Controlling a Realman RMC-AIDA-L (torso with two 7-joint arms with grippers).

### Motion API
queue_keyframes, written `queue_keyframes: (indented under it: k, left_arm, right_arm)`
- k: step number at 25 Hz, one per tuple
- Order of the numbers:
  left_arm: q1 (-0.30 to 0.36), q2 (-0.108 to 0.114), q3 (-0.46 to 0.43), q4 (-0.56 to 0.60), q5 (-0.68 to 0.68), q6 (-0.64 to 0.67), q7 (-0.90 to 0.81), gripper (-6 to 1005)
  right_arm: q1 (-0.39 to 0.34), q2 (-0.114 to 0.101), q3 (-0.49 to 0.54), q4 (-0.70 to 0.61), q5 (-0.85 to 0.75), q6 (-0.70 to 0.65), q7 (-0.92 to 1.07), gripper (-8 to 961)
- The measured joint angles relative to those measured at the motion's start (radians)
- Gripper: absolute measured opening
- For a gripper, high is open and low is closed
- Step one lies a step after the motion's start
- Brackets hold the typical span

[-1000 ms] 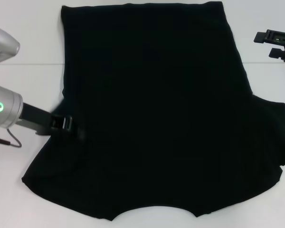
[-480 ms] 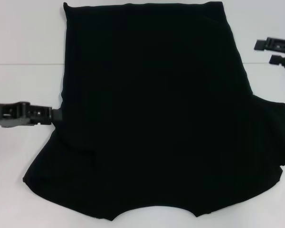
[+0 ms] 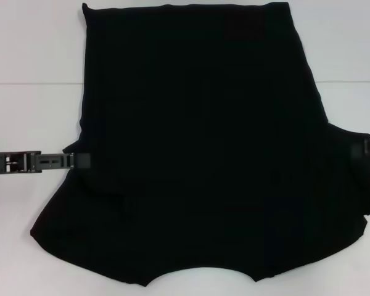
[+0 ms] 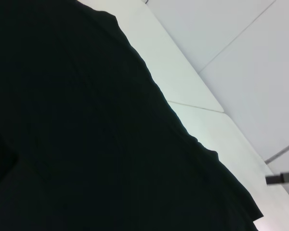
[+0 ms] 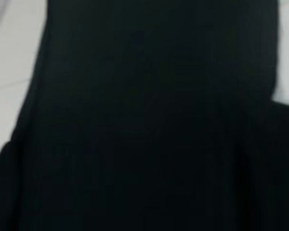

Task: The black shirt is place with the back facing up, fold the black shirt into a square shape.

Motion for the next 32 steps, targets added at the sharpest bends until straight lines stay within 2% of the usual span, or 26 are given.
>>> queue_keyframes:
  k: [3, 12, 17, 23, 26, 32]
  left_arm:
    - [-0.012, 0.000, -0.001, -0.007, -0.002, -0.002, -0.001, 818]
    - [-0.020, -0.005, 0.003, -0.009, -0.025, -0.002, -0.001, 859]
    - [-0.020, -0.005, -0.002, -0.009, -0.025, -0.011, -0.002, 860]
    - [-0.020, -0.007, -0.005, -0.009, -0.026, -0.015, -0.002, 860]
    - [-0.019, -0.008, -0.006, -0.009, -0.028, -0.016, -0.004, 859]
    - [-0.014, -0.008, -0.006, -0.009, -0.047, -0.023, -0.008, 860]
  right_arm:
    - [-0.002, 0.000, 0.005, -0.004, -0.053, -0.005, 0.018, 804]
    - [-0.014, 0.000, 0.007, -0.003, -0.113, 0.002, 0.047, 798]
    - [-0.016, 0.000, 0.007, 0.000, -0.179, 0.024, 0.064, 549]
    - [-0.015, 0.015, 0.004, 0.005, -0.184, 0.068, 0.065, 458]
    - [-0.012, 0.027, -0.001, 0.022, -0.185, 0.103, 0.065, 458]
    - [0.010, 0.030, -0.020, 0.106, -0.185, 0.178, 0.062, 455]
